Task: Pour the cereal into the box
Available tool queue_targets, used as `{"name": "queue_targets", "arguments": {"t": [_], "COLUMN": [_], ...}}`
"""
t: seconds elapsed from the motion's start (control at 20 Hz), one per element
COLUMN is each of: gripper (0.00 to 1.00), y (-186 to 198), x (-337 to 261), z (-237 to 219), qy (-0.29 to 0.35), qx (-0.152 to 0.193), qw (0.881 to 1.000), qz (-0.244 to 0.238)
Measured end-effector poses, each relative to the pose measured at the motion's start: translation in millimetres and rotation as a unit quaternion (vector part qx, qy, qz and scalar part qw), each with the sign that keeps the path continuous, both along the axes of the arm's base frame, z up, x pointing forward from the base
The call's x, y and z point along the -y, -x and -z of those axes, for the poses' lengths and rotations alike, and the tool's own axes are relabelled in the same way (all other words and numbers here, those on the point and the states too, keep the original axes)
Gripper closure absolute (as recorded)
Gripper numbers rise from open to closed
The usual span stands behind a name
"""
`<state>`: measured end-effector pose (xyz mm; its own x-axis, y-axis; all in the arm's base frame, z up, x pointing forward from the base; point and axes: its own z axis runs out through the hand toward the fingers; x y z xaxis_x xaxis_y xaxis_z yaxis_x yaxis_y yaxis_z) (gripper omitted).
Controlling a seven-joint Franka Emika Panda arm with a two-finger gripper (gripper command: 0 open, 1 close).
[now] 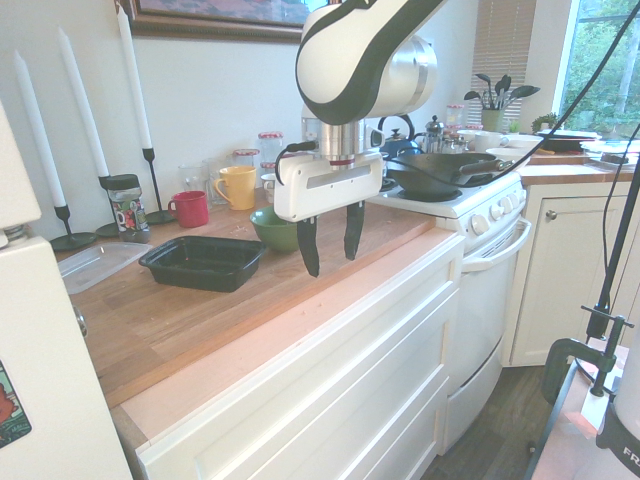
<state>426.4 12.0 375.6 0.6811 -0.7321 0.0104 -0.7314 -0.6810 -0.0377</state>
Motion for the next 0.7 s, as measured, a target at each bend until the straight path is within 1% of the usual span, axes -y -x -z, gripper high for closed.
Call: {"name": "queue_targets", "arguments": {"t": [0.15,0.3,0.45,0.7], "gripper": [0.00,0.00,0.00,0.00], "y": [-2.1,-18.8,-44.7,-88.5], "x": [1.4,15.0,48.4,120.0], "z": [-2.5,-28.6,-62.5,-97.1], "qy": [0.000,0.003,0.002,-0.005], "qx": [0.003,0.028,0.048,0.061], "qw": [1.000,1.000,0.998,0.995], "qz": [0.001,0.010,0.032,0.073]}}
